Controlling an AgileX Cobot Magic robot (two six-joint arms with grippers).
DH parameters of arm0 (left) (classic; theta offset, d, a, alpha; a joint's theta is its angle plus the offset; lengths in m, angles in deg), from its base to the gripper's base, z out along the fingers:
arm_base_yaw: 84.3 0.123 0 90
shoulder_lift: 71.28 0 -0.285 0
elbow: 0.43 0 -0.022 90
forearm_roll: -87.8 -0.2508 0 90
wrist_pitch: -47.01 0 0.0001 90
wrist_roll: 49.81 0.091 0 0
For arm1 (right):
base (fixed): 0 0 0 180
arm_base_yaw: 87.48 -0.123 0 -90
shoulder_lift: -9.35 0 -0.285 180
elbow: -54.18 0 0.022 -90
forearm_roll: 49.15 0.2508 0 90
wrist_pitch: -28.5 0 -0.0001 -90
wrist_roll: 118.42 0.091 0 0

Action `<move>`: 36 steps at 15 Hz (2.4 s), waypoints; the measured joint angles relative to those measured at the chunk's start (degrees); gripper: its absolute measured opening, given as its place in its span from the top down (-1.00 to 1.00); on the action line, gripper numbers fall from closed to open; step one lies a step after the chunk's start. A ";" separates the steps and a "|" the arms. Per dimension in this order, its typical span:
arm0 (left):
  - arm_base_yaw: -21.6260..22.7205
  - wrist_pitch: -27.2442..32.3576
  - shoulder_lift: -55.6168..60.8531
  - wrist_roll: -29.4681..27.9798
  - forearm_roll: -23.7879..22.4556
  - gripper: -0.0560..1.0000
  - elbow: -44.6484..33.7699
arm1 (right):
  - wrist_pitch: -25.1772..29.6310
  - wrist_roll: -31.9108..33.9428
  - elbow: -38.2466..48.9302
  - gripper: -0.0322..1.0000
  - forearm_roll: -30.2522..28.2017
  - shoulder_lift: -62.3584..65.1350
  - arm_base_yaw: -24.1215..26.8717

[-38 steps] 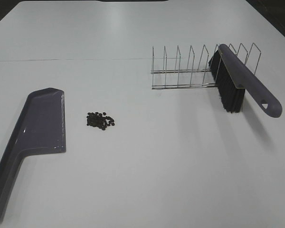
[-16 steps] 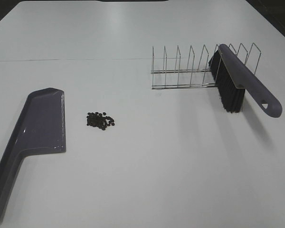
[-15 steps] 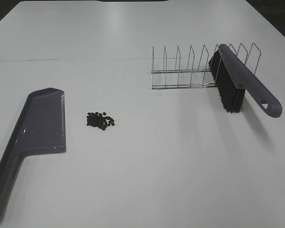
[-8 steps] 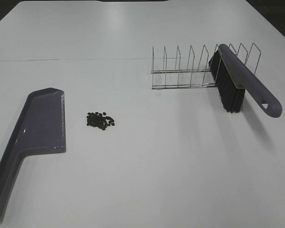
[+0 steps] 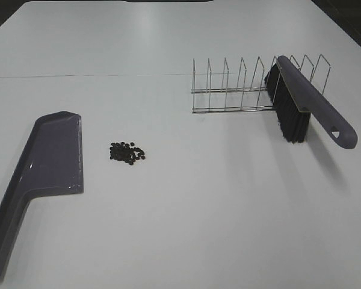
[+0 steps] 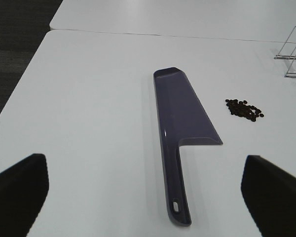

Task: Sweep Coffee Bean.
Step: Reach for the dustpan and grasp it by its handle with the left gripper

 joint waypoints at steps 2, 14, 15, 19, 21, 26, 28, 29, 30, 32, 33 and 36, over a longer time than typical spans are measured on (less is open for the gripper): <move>0.00 0.00 0.00 0.00 0.00 -0.99 0.00 | 0.00 0.00 0.00 -0.53 0.00 0.00 0.00; 0.00 0.00 0.00 0.00 0.00 -0.99 0.00 | 0.00 0.00 0.00 -0.53 0.00 0.00 0.00; 0.00 0.00 0.00 0.00 0.00 -0.99 0.00 | 0.00 0.00 0.00 -0.53 0.00 0.00 0.00; 0.00 0.00 0.00 0.00 0.00 -0.99 0.00 | 0.00 0.00 0.00 -0.53 0.00 0.00 0.00; 0.00 0.00 -0.40 0.00 0.00 -0.99 0.00 | 0.00 0.00 0.00 -0.53 0.00 0.00 0.00; 0.00 0.06 -8.37 0.00 0.00 -0.99 0.00 | 0.00 0.00 0.00 -0.53 0.00 0.00 0.00; 0.00 0.00 -14.50 0.00 0.00 -0.99 -0.06 | 0.00 0.00 0.00 -0.53 0.00 0.00 0.00; 0.00 0.00 -18.11 0.00 -0.06 -0.99 -0.06 | 0.00 0.00 0.00 -0.53 0.00 0.00 0.00; 0.00 0.00 -23.09 -0.52 -0.11 -0.99 -0.06 | 0.00 0.00 0.00 -0.53 0.00 0.00 0.00; 0.00 -0.06 -29.45 -1.60 -0.23 -0.99 -0.06 | 0.00 0.00 0.00 -0.53 0.00 0.00 0.00; 0.00 -0.11 -32.72 -1.89 -0.34 -0.99 -0.06 | 0.00 0.00 0.00 -0.53 0.00 0.00 0.00; 0.00 -0.17 -39.76 -2.81 -0.34 -0.99 -0.06 | 0.00 0.00 0.00 -0.53 0.00 0.00 0.00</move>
